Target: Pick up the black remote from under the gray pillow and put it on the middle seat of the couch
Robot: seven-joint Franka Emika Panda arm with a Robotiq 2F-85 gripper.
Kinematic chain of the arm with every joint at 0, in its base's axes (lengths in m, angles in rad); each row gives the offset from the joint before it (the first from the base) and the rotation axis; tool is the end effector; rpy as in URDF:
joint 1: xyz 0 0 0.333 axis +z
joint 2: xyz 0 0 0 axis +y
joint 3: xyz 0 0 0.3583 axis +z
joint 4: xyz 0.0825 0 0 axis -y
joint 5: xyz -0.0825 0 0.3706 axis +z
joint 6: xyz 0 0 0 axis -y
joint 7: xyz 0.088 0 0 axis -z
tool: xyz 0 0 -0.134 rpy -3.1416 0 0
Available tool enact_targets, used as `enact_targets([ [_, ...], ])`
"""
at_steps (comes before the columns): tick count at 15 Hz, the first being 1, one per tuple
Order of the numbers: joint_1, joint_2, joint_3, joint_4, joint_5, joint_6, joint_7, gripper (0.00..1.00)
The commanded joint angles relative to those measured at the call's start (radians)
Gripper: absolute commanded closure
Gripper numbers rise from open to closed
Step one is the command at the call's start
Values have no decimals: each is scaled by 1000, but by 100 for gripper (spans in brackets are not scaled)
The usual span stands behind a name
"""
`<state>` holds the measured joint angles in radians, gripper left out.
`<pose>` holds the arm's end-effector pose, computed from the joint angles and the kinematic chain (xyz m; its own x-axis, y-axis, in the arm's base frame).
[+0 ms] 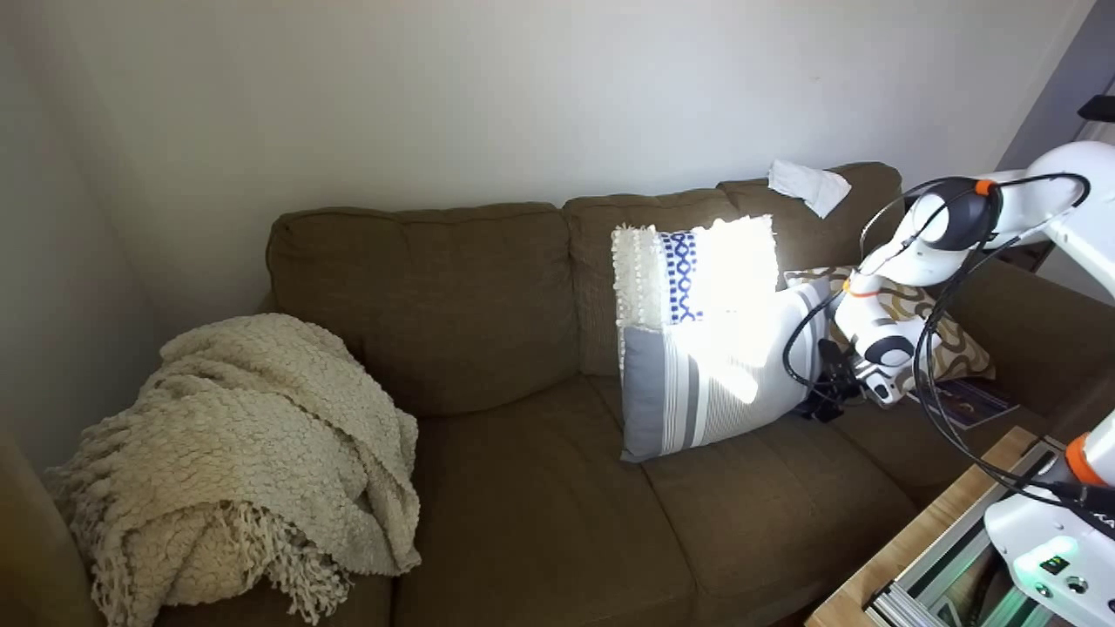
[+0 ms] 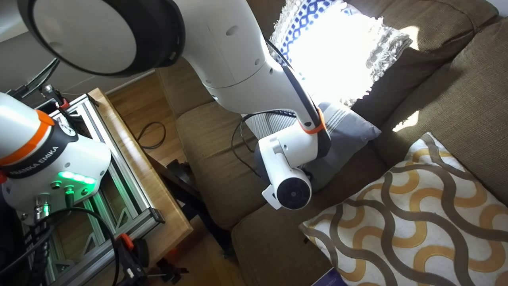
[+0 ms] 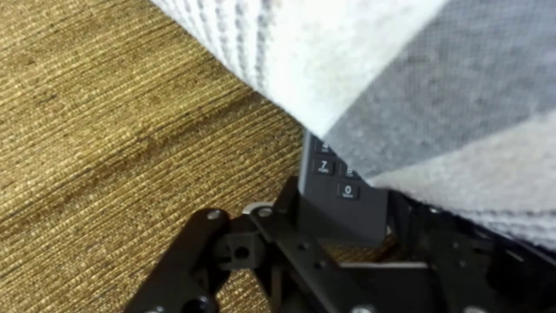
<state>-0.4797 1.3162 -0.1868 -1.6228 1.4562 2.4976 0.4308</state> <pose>0.4412 -0.3475 -0.1514 -0.6191 -0.6408 -0.4539 -0.7227 0.6910 0.0103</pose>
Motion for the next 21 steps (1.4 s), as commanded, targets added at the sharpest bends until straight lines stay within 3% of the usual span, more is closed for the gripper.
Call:
enact_targets([
  [1,45,-16,-62,-27,-55,-15,28,75],
  [6,62,-26,-100,-38,-136,-29,-1,75],
  [21,101,-52,-111,-98,-364,-15,-117,75],
])
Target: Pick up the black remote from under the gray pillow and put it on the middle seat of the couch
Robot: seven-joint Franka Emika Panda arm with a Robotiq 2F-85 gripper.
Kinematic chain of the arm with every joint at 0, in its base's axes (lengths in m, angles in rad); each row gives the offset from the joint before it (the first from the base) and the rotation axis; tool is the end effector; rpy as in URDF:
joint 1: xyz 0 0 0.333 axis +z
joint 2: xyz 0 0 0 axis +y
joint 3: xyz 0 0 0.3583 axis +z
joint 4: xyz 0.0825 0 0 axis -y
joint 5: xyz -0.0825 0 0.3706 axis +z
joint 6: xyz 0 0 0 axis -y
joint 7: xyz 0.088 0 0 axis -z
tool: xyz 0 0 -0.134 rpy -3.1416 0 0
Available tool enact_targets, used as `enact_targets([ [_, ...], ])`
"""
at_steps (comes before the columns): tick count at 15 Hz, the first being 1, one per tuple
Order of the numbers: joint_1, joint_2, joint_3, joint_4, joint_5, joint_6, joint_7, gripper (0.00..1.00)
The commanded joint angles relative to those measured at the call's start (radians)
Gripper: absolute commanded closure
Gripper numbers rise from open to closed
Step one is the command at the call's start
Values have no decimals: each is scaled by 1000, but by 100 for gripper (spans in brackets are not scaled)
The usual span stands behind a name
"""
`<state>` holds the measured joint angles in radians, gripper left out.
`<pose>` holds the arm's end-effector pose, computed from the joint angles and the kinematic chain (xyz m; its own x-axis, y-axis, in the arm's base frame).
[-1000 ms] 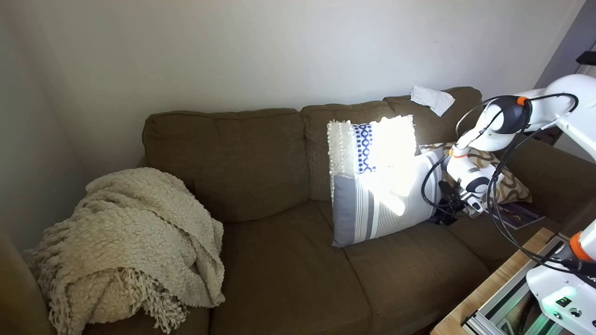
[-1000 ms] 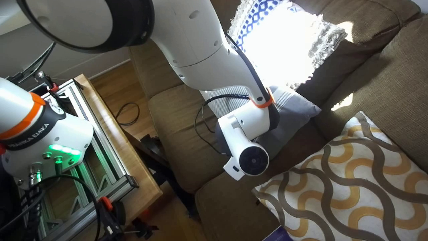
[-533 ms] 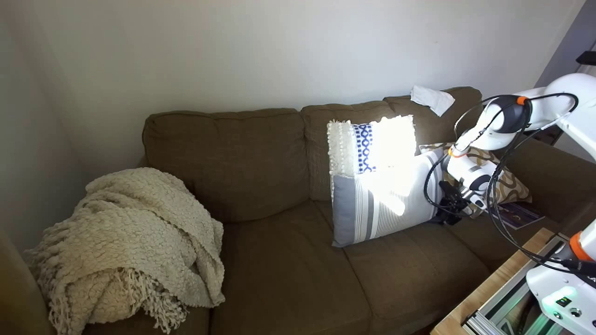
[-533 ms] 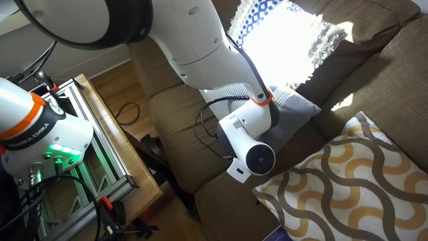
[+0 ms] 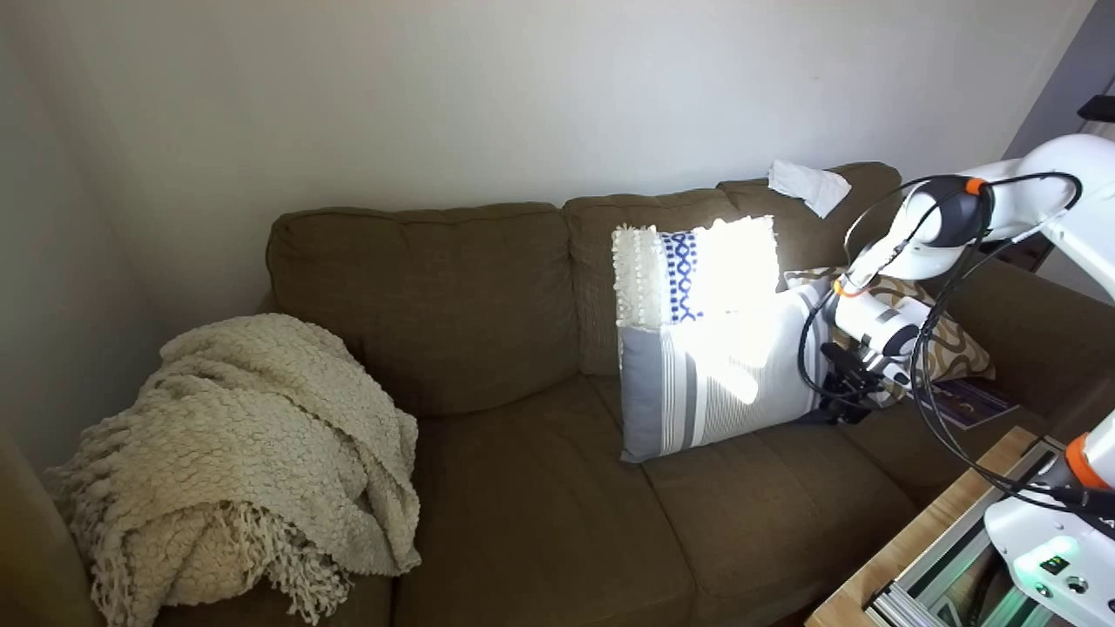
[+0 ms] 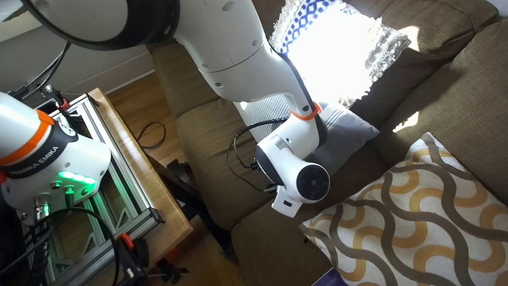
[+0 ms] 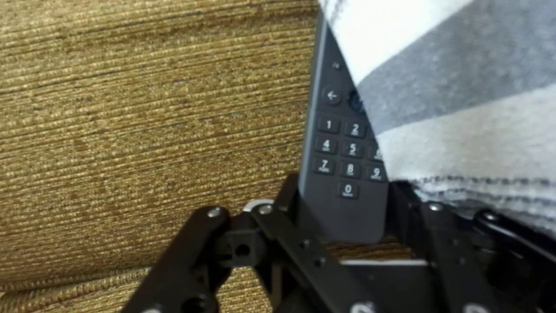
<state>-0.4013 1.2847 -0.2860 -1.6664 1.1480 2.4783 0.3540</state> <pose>0.4308 -0.3596 -0.1304 -0.3460 -0.8797 -0.3262 -0.9357 0.3490 0.0513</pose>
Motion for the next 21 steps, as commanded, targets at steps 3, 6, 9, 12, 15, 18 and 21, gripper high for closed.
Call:
enact_targets([
  [3,34,-22,-11,-64,-94,12,-58,75],
  [6,40,-24,-4,-72,-125,23,-76,75],
  [9,42,-34,2,-87,-145,32,-95,75],
  [12,49,-42,9,-104,-165,36,-116,75],
  [15,59,-47,15,-126,-188,39,-127,75],
  [18,67,-52,25,-136,-191,46,-122,75],
  [21,70,-61,34,-139,-185,56,-123,75],
])
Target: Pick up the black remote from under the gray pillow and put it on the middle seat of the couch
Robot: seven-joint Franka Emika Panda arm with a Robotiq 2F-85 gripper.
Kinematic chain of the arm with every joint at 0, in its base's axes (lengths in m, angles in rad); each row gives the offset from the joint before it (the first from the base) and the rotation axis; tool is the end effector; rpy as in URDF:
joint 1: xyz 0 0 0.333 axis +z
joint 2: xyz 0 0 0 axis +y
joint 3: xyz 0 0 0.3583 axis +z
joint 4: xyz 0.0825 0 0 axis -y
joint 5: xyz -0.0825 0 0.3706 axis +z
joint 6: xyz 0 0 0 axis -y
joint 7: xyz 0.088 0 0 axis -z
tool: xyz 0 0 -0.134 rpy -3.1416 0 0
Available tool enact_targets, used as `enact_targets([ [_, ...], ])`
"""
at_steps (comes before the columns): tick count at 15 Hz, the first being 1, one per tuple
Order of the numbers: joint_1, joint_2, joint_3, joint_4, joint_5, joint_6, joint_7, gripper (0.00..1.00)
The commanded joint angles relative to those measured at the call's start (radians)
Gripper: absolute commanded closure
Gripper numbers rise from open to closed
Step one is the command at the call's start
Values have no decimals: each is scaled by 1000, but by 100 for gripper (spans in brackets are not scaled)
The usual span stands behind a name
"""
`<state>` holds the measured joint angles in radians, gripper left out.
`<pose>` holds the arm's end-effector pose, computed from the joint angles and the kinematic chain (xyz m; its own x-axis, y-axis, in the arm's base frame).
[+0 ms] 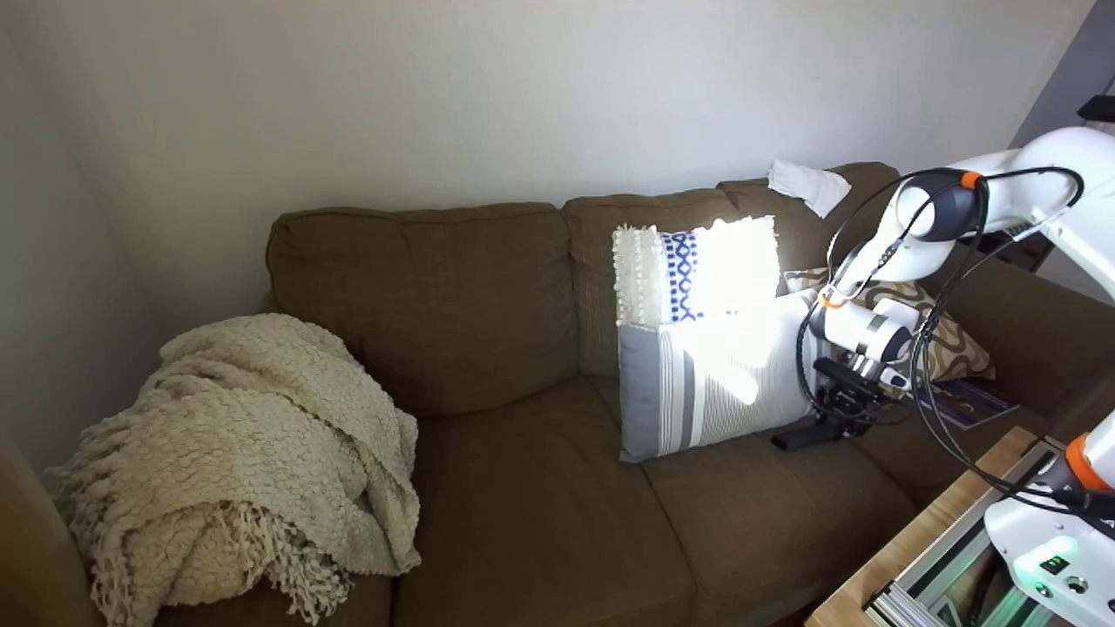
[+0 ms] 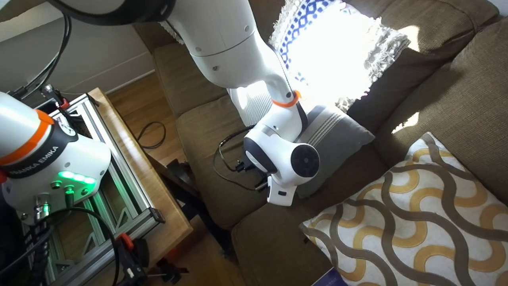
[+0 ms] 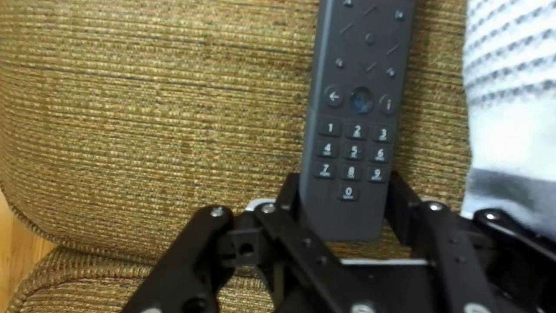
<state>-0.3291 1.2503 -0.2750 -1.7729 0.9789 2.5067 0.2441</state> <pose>0.4204 -0.3136 -0.1300 -0.0820 -0.9438 -0.3200 -0.9917 0.0452 0.1208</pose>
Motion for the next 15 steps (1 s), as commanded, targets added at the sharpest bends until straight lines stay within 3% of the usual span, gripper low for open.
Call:
enact_targets([
  [1,1,-29,27,-36,-14,36,-12,75],
  [15,32,-23,34,-33,-27,33,27,75],
])
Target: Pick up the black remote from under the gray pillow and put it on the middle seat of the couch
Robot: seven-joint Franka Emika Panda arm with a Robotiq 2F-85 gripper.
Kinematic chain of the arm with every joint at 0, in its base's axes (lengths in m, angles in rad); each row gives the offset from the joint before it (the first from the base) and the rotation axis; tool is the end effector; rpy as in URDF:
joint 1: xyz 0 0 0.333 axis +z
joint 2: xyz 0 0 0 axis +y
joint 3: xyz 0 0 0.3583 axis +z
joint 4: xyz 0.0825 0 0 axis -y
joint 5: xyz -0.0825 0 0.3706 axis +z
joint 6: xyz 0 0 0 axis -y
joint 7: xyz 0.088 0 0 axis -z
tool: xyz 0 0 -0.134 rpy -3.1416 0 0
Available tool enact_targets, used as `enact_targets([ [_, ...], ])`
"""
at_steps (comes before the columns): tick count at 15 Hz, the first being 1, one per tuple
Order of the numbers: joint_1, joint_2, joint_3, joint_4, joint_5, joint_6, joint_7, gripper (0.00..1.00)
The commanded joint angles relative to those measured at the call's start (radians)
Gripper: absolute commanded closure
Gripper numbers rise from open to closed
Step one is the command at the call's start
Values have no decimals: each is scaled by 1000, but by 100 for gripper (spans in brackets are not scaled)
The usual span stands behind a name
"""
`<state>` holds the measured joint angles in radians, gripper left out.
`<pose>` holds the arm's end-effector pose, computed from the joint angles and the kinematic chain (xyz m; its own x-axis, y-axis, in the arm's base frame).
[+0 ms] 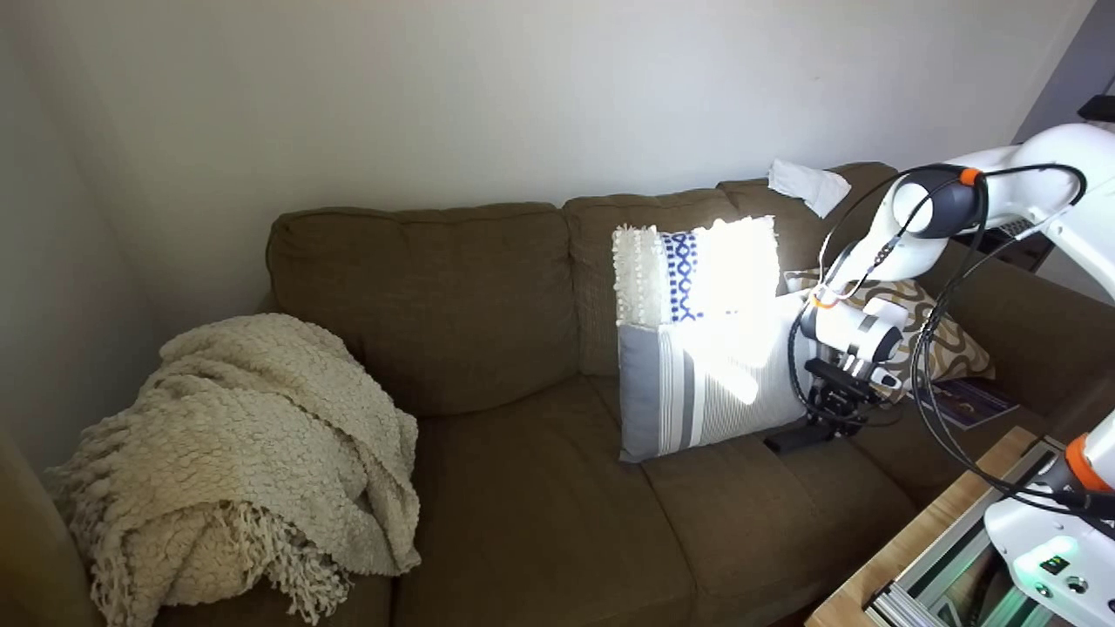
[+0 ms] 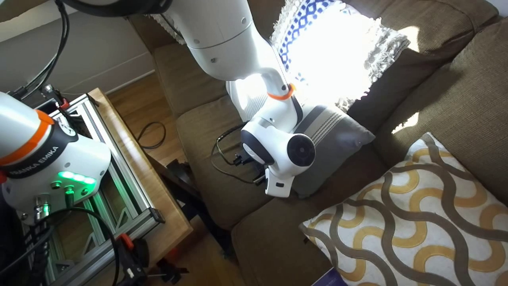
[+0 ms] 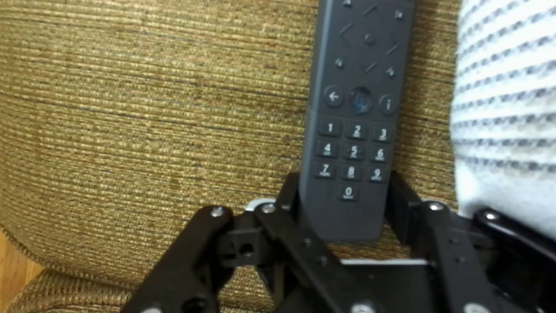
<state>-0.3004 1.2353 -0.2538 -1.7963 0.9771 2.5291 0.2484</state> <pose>0.4298 -0.2913 -0.1281 -0.0546 -0.9455 -0.3210 -0.9928 0.0171 0.1186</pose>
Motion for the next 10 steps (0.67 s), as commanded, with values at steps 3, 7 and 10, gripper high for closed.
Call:
enact_targets([
  [3,0,-27,12,-27,-21,11,12,26],
  [7,11,-87,7,-104,-14,37,-13,1],
  [10,35,-139,-9,-173,-21,70,-5,0],
])
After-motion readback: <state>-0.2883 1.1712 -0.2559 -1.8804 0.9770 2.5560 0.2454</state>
